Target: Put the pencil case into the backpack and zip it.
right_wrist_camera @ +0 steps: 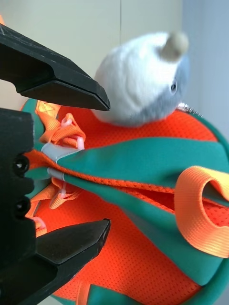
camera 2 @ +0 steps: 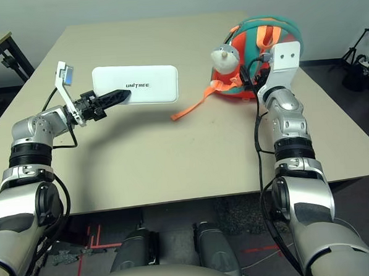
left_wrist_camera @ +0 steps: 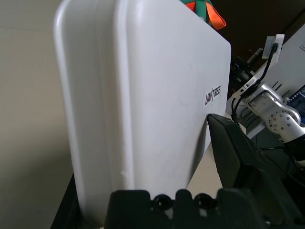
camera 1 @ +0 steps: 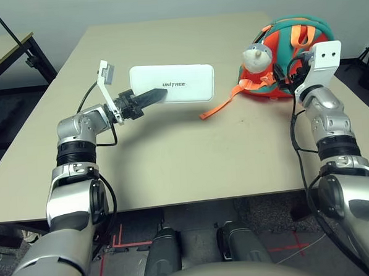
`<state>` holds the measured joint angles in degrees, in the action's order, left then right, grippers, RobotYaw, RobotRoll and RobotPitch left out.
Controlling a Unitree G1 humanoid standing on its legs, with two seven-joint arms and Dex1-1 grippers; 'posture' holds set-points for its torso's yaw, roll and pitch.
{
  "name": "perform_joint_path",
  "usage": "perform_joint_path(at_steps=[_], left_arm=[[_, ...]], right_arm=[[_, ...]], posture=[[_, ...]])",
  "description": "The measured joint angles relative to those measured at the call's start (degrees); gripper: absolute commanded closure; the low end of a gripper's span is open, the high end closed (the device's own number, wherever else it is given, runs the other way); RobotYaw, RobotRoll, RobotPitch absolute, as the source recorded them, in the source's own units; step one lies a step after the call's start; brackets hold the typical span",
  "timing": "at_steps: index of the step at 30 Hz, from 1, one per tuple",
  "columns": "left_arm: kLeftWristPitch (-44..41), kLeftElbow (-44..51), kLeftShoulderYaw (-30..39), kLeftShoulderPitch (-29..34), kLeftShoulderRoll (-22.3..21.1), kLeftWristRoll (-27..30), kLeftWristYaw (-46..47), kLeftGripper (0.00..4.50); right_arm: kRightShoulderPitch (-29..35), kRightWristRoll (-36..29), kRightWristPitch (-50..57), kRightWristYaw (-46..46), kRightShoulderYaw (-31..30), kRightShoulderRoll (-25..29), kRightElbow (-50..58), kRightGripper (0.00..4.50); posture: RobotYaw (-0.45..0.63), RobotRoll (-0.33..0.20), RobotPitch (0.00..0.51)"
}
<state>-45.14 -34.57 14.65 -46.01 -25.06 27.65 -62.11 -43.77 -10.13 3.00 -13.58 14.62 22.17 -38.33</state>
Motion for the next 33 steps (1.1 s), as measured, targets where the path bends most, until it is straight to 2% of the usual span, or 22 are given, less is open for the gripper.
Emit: perform_joint_path(at_steps=[5,15,17,19,28,33], left_arm=[[-0.77,1.42,0.1,0.71,-0.03,1.72,1.31,1.4],[-1.6,5.55,1.39,2.77,-0.17,4.77,4.22,1.4],[-1.84,7.2,2.23,3.83,-0.23,5.7,4.75,1.4],[-2.13,7.6,2.42,4.47,-0.28,6.28,5.44,1.4],[-2.62,9.25,3.35,6.13,-0.44,8.13,7.28,1.4],[-1.69,9.13,3.45,6.13,-0.44,8.34,8.26,1.4]], right_arm=[[-1.36,-0.42,-0.32,0.43,0.01,-0.09,-4.81,0.0],[-9.76,-0.36,-6.48,0.46,0.05,-0.02,-21.71,0.0],[-10.33,-0.38,-7.46,0.19,0.13,-0.04,-24.42,0.37],[-10.75,-0.37,-8.09,0.01,0.43,-0.04,-26.3,0.99],[-11.45,-0.35,-12.18,-2.4,1.3,0.17,-29.6,4.47],[-11.44,-0.37,-13.72,-5.45,1.69,0.21,-29.6,4.5]], posture=[[-0.11,0.0,0.0],[-0.07,0.0,0.0],[-0.07,0.0,0.0],[-0.07,0.0,0.0],[-0.07,0.0,0.0],[-0.08,0.0,0.0]])
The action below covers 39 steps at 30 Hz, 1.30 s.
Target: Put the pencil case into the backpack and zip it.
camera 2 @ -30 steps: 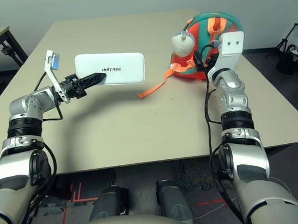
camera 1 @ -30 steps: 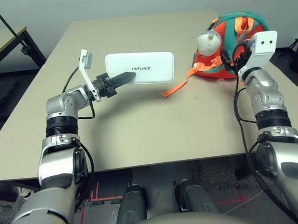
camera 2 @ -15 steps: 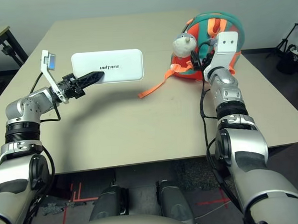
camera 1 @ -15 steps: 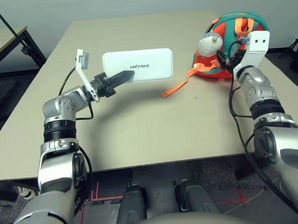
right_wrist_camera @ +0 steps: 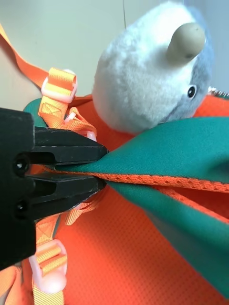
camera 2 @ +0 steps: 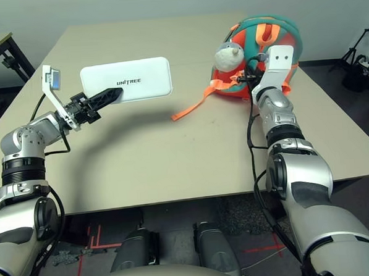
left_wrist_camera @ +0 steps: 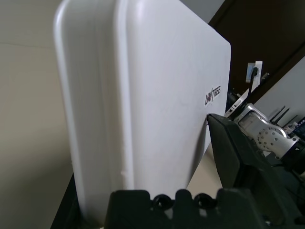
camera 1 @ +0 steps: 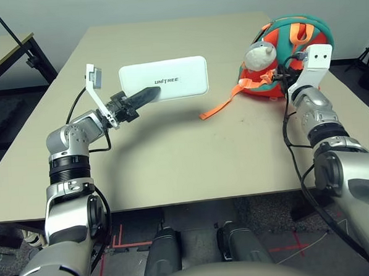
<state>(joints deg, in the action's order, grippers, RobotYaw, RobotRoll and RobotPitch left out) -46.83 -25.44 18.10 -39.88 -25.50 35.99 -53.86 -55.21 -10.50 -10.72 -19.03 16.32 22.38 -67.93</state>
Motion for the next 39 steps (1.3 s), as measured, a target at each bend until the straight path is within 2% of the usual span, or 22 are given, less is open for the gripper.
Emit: perform_joint_path(at_steps=[8,15,24,32,36,39], left_arm=[[4.3,-5.07,0.99,-0.88,-0.29,-0.16,0.98,1.4],[9.51,-11.56,1.02,-4.76,-1.61,-1.35,1.12,1.4],[14.4,-18.45,0.99,-8.69,-2.77,-2.77,0.62,1.4],[16.03,-20.36,0.72,-9.65,-2.79,-3.9,-0.83,1.4],[14.91,-17.31,0.02,-9.12,-3.57,-4.06,-1.92,1.4],[14.03,-13.76,-0.16,-9.09,-4.13,-4.02,-2.46,1.4]], right_arm=[[0.78,-2.22,-1.33,-7.23,0.71,0.01,3.57,4.5],[5.96,-5.62,1.76,-11.8,0.78,-0.14,16.45,4.5],[16.67,-12.11,14.06,-10.38,0.62,-2.43,44.1,4.5],[25.43,-17.66,25.6,-5.23,0.05,-5.33,66.38,4.5],[35.34,-22.62,32.39,-1.64,-1.48,-8.06,82.24,4.5],[40.51,-24.74,36.21,-0.96,-3.68,-8.09,88.9,4.5]], posture=[[-0.1,0.0,0.0],[-0.11,0.0,0.0],[-0.17,0.0,0.007],[-0.2,0.0,0.029],[-0.2,0.0,0.038],[-0.21,0.0,0.042]])
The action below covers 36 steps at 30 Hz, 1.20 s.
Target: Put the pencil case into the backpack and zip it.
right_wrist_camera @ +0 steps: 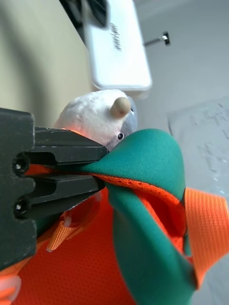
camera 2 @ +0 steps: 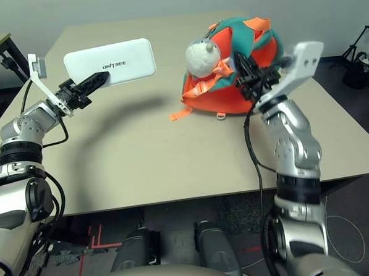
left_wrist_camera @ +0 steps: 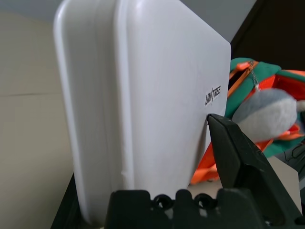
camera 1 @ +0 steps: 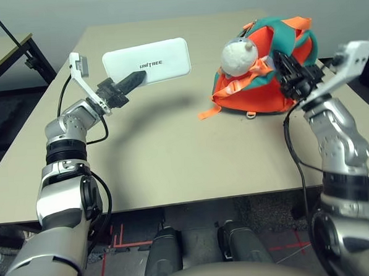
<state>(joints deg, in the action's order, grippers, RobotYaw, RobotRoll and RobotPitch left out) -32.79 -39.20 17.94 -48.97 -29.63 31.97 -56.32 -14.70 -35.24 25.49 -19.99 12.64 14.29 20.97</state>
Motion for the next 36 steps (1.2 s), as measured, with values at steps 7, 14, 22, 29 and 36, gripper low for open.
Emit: perform_joint_path(at_steps=[7,14,22,29,36], left_arm=[[-1.94,7.32,-1.57,2.03,-1.4,0.03,-1.41,1.4],[-0.3,10.1,-4.69,2.54,-3.36,-1.02,-4.57,1.4],[8.31,6.56,-10.09,1.1,-3.31,-6.63,-7.55,1.4],[18.01,-2.76,-10.53,-4.63,-0.03,-10.06,-7.7,1.4],[23.29,-11.05,-12.53,-8.36,4.27,-13.0,-9.02,1.4]], right_arm=[[6.55,-0.32,1.29,-4.67,-3.17,3.42,3.09,4.5],[6.35,0.24,0.64,-8.08,-3.99,4.36,0.73,4.5],[5.21,0.99,0.0,-9.81,-5.26,4.85,-1.12,4.5],[5.04,1.07,-0.07,-10.64,-5.34,5.08,-1.24,4.5],[4.74,1.09,-0.07,-11.22,-5.36,5.52,-1.24,4.5]], posture=[[-0.19,0.0,0.04],[-0.17,0.0,0.035],[-0.17,0.0,0.035],[-0.2,0.0,0.036],[-0.22,0.0,0.033]])
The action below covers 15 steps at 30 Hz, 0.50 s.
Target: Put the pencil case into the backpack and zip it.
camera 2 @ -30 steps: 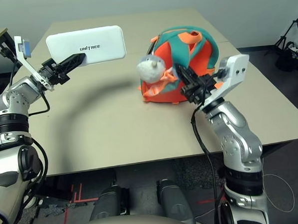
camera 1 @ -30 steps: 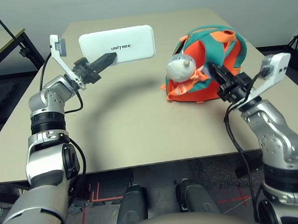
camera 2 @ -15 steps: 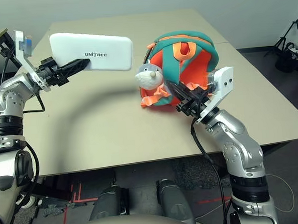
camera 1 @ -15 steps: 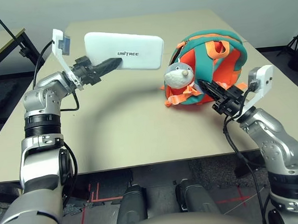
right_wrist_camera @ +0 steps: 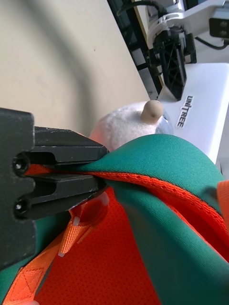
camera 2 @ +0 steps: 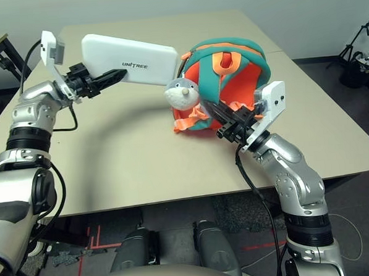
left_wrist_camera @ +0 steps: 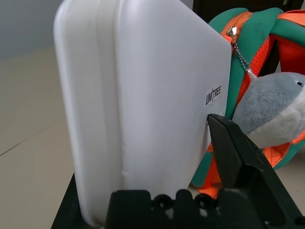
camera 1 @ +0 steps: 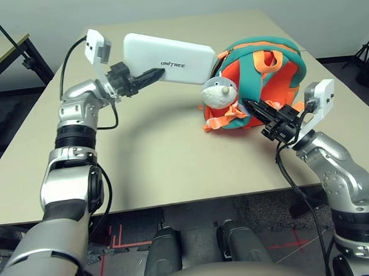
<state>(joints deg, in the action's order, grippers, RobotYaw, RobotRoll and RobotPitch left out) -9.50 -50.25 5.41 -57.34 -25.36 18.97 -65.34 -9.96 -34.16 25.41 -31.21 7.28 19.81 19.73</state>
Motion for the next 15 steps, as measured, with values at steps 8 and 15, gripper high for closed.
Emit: perform_joint_path(at_steps=[8,15], left_arm=[[5.66,-6.94,-0.38,-1.96,2.87,-2.68,-0.23,1.4],[12.36,-9.8,-2.05,-3.05,4.67,-6.16,-0.12,1.41]], right_arm=[[-1.2,0.32,0.0,-0.17,0.01,0.08,-0.31,4.5],[-2.21,0.41,0.0,-0.63,-0.07,0.09,-1.7,4.5]], posture=[[-0.23,0.0,0.026],[-0.22,0.0,0.022]])
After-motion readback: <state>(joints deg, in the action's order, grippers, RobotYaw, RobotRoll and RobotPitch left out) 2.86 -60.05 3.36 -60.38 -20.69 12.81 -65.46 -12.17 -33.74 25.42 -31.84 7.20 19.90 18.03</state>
